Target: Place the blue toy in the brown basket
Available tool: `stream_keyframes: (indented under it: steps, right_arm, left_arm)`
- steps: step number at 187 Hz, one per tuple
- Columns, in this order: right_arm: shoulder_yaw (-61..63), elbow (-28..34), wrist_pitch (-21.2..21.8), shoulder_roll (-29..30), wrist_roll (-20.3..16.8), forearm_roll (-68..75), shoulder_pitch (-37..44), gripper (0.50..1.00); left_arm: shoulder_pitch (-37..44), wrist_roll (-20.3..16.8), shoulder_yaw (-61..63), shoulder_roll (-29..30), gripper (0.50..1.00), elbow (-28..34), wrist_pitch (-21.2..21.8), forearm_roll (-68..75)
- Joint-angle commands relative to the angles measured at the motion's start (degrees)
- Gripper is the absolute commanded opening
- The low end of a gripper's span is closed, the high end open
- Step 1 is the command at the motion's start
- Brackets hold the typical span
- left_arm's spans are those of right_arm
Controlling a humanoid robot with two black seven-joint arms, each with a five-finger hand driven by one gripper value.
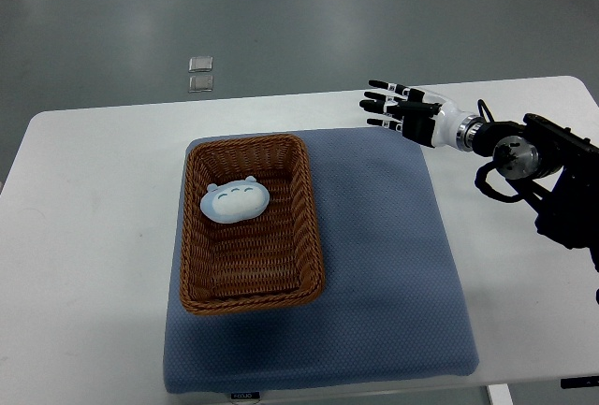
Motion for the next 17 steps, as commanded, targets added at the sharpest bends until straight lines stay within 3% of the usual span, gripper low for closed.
stream_keyframes:
  steps: [1, 17]
  right_arm:
    - [0.01, 0.08, 0.24, -0.07, 0.03, 0.03, -0.43, 0.913]
    - [0.01, 0.08, 0.50, -0.86, 0.12, 0.03, -0.52, 0.913]
  left_arm:
    - [0.00, 0.00, 0.00, 0.00, 1.000, 0.00, 0.04, 0.00]
    - [0.00, 0.00, 0.00, 0.00, 1.000, 0.00, -0.05, 0.00]
